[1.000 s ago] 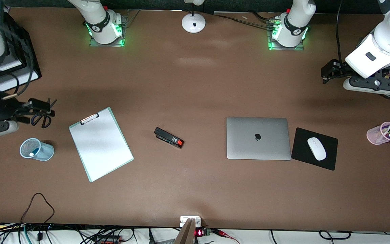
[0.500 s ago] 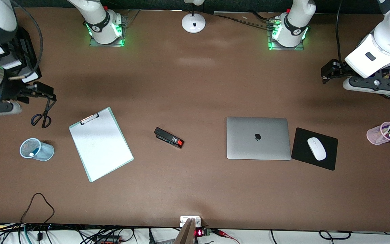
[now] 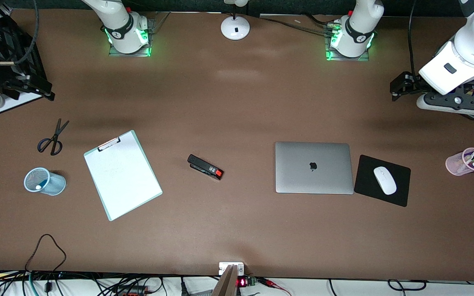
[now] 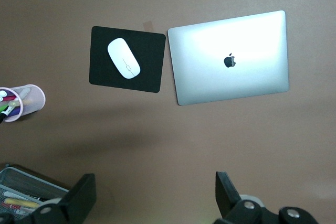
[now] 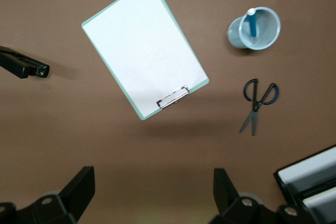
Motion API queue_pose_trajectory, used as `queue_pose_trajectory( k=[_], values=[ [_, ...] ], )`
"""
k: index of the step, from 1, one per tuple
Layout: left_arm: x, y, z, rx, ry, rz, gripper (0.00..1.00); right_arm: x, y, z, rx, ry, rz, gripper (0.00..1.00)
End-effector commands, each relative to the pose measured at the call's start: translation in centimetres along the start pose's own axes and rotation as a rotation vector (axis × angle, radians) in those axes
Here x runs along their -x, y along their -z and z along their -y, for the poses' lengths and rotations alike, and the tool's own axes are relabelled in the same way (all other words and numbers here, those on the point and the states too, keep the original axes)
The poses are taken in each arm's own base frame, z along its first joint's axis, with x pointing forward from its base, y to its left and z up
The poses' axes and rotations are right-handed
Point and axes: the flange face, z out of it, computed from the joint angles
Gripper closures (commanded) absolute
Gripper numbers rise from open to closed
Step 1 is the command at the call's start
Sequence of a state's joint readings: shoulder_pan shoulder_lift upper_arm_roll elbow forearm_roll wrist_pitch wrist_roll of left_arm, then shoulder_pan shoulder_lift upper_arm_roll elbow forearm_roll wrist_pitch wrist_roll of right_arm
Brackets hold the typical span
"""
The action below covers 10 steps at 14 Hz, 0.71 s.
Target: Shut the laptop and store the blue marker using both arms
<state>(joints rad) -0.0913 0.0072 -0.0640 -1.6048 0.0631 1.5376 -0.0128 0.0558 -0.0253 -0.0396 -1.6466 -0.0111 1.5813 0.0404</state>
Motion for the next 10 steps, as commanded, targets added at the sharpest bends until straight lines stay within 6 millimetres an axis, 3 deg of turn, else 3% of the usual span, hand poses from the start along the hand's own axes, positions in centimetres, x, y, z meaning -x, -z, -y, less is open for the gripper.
queue_pose_trajectory(
  k=[1, 3, 10],
  values=[
    [-0.1, 0.6, -0.1, 0.018, -0.003, 0.004, 0.00, -1.5, -0.4, -0.6, 0.019, -0.029, -0.003, 0.00],
    [-0.1, 0.6, 0.0, 0.019, 0.001, 0.006, 0.00, -2.1, -0.4, -0.7, 0.011, -0.036, -0.004, 0.00],
    [-0.1, 0.4, 1.0, 0.042, 0.054, 0.006, 0.00, -1.5, 0.3, 0.8, -0.040, -0.019, -0.003, 0.00]
  ],
)
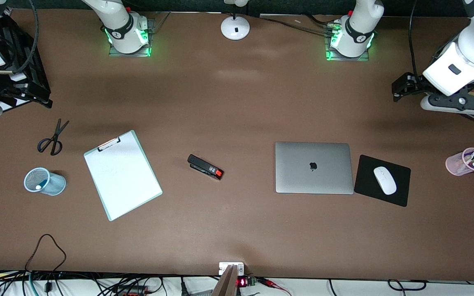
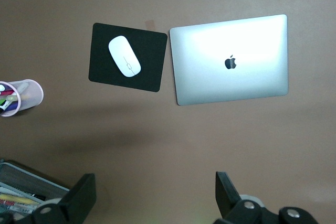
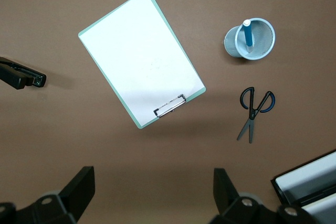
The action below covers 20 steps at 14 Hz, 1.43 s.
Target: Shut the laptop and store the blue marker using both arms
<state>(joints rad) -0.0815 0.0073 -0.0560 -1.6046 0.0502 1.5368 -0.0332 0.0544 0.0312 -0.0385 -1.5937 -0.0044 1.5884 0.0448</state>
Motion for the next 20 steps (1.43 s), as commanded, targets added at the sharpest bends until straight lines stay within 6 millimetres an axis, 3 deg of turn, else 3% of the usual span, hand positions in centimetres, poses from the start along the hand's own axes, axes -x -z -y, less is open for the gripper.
queue_pose_trajectory(
  k=[1, 14, 20],
  values=[
    [-0.2, 0.4, 0.1, 0.028, 0.015, 0.006, 0.00, 0.6, 1.2, 0.7, -0.045, -0.013, -0.009, 0.00],
    [0.0, 0.4, 0.0, 0.017, 0.011, 0.015, 0.00, 3.2, 2.1, 0.4, -0.059, -0.021, -0.078, 0.00],
    [0.0, 0.4, 0.0, 0.017, 0.004, 0.016, 0.00, 3.0, 2.3, 0.3, -0.057, -0.018, -0.090, 0.00]
  ],
)
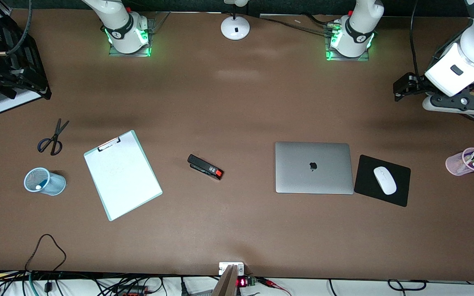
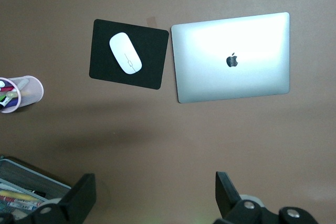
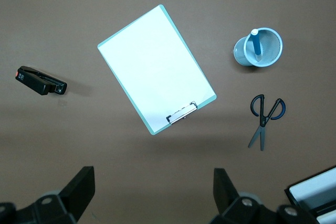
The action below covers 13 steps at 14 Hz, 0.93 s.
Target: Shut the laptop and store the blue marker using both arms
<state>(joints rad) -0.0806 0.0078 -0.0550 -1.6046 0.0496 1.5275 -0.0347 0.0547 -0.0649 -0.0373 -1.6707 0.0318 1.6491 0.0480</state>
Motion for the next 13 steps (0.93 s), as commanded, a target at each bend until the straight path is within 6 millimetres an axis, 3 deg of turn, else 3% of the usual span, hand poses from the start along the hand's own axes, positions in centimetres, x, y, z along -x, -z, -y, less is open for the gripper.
queue_pose_trajectory(
  k=[1, 13],
  values=[
    [-0.12, 0.54, -0.01, 0.017, 0.002, 0.005, 0.00, 0.54, 0.12, 0.04, -0.012, -0.015, -0.010, 0.00],
    [-0.10, 0.53, -0.03, 0.018, -0.004, 0.006, 0.00, 0.34, -0.05, -0.13, -0.010, 0.004, -0.009, 0.00]
  ],
)
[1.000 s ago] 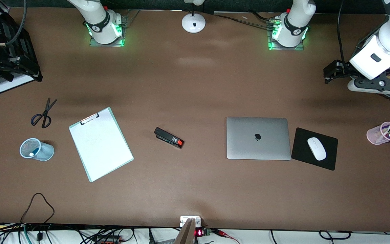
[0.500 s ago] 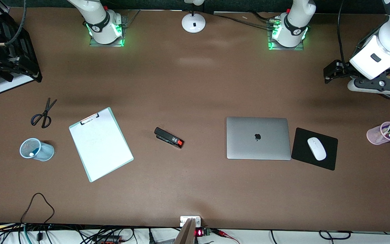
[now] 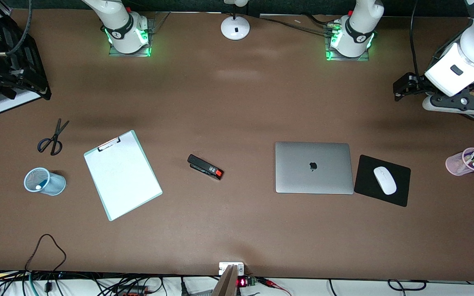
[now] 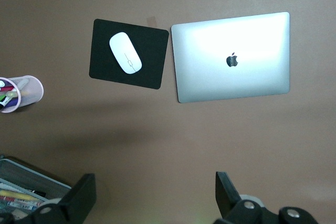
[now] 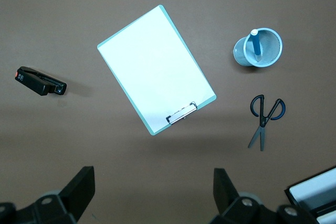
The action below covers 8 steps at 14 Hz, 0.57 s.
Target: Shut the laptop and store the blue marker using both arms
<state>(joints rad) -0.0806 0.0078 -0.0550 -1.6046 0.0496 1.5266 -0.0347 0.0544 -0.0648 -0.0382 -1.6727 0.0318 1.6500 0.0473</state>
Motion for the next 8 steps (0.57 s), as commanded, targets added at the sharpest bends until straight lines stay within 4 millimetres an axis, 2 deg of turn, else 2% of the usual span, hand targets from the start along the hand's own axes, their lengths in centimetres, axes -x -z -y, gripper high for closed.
queue_pose_trajectory(
  k=[1, 8],
  values=[
    [-0.11, 0.54, -0.03, 0.018, -0.002, 0.005, 0.00, 0.34, 0.03, -0.06, -0.010, 0.004, -0.010, 0.00],
    [-0.11, 0.54, -0.03, 0.018, -0.004, 0.005, 0.00, 0.30, -0.05, -0.06, -0.010, 0.041, -0.008, 0.00]
  ],
)
